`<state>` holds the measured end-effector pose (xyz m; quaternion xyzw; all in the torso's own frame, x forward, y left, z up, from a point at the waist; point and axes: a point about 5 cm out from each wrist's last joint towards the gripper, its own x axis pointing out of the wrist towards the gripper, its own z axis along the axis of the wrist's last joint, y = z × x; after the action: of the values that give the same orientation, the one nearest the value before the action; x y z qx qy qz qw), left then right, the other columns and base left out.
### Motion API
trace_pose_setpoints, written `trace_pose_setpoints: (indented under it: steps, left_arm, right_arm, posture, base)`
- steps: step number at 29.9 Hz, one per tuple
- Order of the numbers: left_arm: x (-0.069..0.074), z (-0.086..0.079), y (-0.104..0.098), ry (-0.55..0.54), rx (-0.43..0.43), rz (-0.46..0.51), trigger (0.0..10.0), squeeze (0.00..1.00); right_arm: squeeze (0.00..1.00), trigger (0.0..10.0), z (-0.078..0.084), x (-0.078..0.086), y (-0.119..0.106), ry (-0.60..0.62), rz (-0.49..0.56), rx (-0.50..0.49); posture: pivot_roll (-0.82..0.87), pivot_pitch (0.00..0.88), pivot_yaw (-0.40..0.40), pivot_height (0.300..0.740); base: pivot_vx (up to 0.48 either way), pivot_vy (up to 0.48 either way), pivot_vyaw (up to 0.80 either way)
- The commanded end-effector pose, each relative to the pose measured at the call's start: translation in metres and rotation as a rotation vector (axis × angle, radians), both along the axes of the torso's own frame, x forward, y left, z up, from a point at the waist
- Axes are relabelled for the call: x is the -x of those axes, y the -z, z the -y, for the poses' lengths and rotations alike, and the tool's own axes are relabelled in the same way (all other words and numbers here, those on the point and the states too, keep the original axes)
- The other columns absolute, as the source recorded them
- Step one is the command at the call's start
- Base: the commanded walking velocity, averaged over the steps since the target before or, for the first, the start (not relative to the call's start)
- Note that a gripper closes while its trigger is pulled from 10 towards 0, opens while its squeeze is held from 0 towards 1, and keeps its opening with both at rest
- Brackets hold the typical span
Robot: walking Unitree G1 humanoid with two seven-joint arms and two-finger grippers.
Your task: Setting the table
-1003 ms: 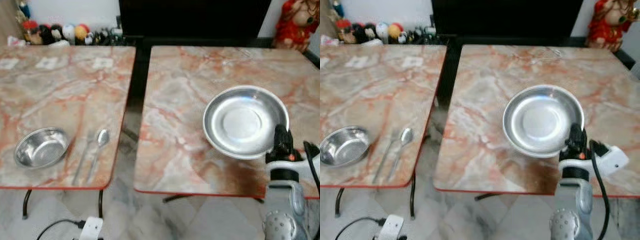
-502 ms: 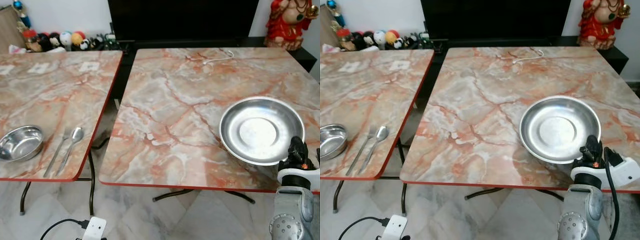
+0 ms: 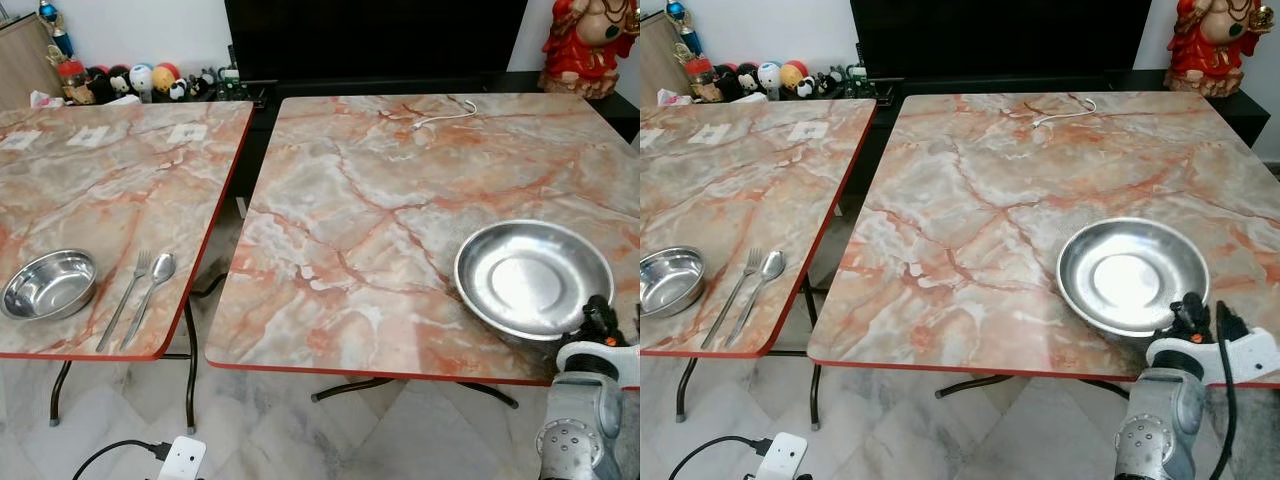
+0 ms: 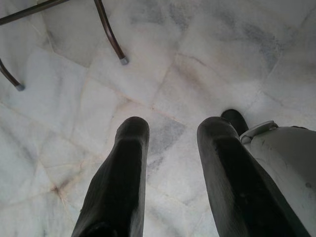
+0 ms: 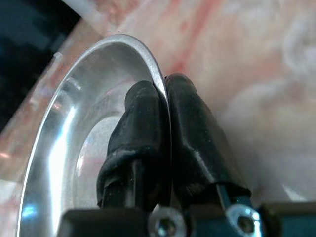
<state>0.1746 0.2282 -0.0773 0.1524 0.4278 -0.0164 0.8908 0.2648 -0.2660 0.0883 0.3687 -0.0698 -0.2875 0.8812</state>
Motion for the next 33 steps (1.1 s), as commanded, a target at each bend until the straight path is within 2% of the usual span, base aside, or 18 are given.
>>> trace_pose_setpoints:
  steps: [1, 9, 10, 20, 21, 23, 24, 25, 26, 28, 29, 30, 31, 32, 33]
  left_arm:
    - [0.002, -0.003, 0.0, -0.015, 0.001, 0.0, 10.0, 0.0]
    - [0.002, -0.006, -0.001, -0.014, -0.006, -0.002, 10.0, 0.0]
    - [0.002, -0.006, -0.001, -0.015, -0.006, -0.002, 10.0, 0.0]
    - [0.002, -0.008, -0.001, -0.018, -0.01, -0.001, 10.0, 0.0]
    - [0.002, -0.008, -0.001, -0.017, -0.009, 0.0, 10.0, 0.0]
    - [0.002, -0.007, -0.001, -0.016, -0.008, 0.003, 10.0, 0.0]
    - [0.001, -0.007, -0.001, -0.017, -0.007, 0.004, 10.0, 0.0]
    - [0.001, -0.007, -0.001, -0.017, -0.007, 0.004, 10.0, 0.0]
    - [0.001, -0.007, -0.001, -0.018, -0.007, 0.005, 10.0, 0.0]
    - [0.001, -0.007, -0.001, -0.019, -0.005, 0.005, 10.0, 0.0]
    - [0.001, -0.007, -0.001, -0.018, -0.005, 0.005, 10.0, 0.0]
    - [0.001, -0.007, -0.001, -0.018, -0.005, 0.005, 10.0, 0.0]
    - [0.001, -0.007, -0.001, -0.019, -0.005, 0.005, 10.0, 0.0]
    - [0.001, -0.007, -0.001, -0.019, -0.005, 0.006, 10.0, 0.0]
    - [0.001, -0.007, -0.001, -0.02, -0.005, 0.006, 10.0, 0.0]
  right_arm:
    - [0.0, 10.0, 0.001, 0.001, -0.003, 0.039, 0.021, 0.004]
    - [0.0, 10.0, 0.0, 0.002, 0.003, 0.054, -0.024, 0.004]
    - [0.17, 10.0, 0.0, 0.003, 0.004, 0.062, -0.03, 0.003]
    - [0.2, 10.0, 0.0, 0.005, 0.009, 0.083, -0.048, -0.005]
    - [0.35, 10.0, -0.002, 0.005, 0.009, 0.074, -0.048, -0.004]
    - [0.35, 10.0, -0.004, 0.004, 0.01, 0.074, -0.05, -0.011]
    - [0.44, 10.0, -0.005, 0.004, 0.01, 0.076, -0.049, -0.012]
    - [0.44, 10.0, -0.005, 0.004, 0.01, 0.076, -0.049, -0.012]
    - [0.55, 10.0, -0.005, 0.004, 0.01, 0.076, -0.049, -0.013]
    - [0.53, 10.0, -0.006, 0.003, 0.01, 0.065, -0.052, -0.008]
    - [0.44, 10.0, -0.007, 0.002, 0.009, 0.044, -0.052, 0.01]
    - [0.44, 10.0, -0.008, 0.001, 0.009, 0.038, -0.05, 0.015]
    - [0.36, 10.0, -0.009, 0.001, 0.008, 0.033, -0.049, 0.02]
    - [0.36, 10.0, -0.009, 0.001, 0.008, 0.032, -0.048, 0.022]
    - [0.16, 10.0, -0.01, 0.001, 0.006, 0.03, -0.036, 0.022]
  posture:
    - [-0.09, 0.071, 0.048, 0.74]
    - [-0.08, 0.082, 0.052, 0.74]
    - [-0.08, 0.084, 0.053, 0.74]
    - [-0.08, 0.086, 0.054, 0.74]
    - [-0.08, 0.085, 0.054, 0.74]
    - [-0.08, 0.085, 0.054, 0.74]
    - [-0.07, 0.084, 0.052, 0.74]
    - [-0.07, 0.084, 0.052, 0.74]
    - [-0.07, 0.084, 0.051, 0.74]
    - [-0.08, 0.084, 0.052, 0.74]
    - [-0.07, 0.084, 0.05, 0.74]
    - [-0.07, 0.084, 0.05, 0.74]
    - [-0.08, 0.083, 0.05, 0.74]
    - [-0.08, 0.083, 0.05, 0.74]
    - [-0.07, 0.082, 0.049, 0.74]
  base:
    - [0.0, 0.0, 0.0]
    - [0.0, 0.0, 0.0]
    - [0.0, 0.0, 0.0]
    - [0.0, 0.0, 0.0]
    - [0.0, 0.0, 0.0]
    - [0.0, 0.0, 0.0]
    - [0.0, 0.0, 0.0]
    - [0.0, 0.0, 0.0]
    - [0.0, 0.0, 0.0]
    - [0.0, 0.0, 0.0]
    - [0.0, 0.0, 0.0]
    - [0.0, 0.0, 0.0]
    - [0.0, 0.0, 0.0]
    - [0.0, 0.0, 0.0]
    - [0.0, 0.0, 0.0]
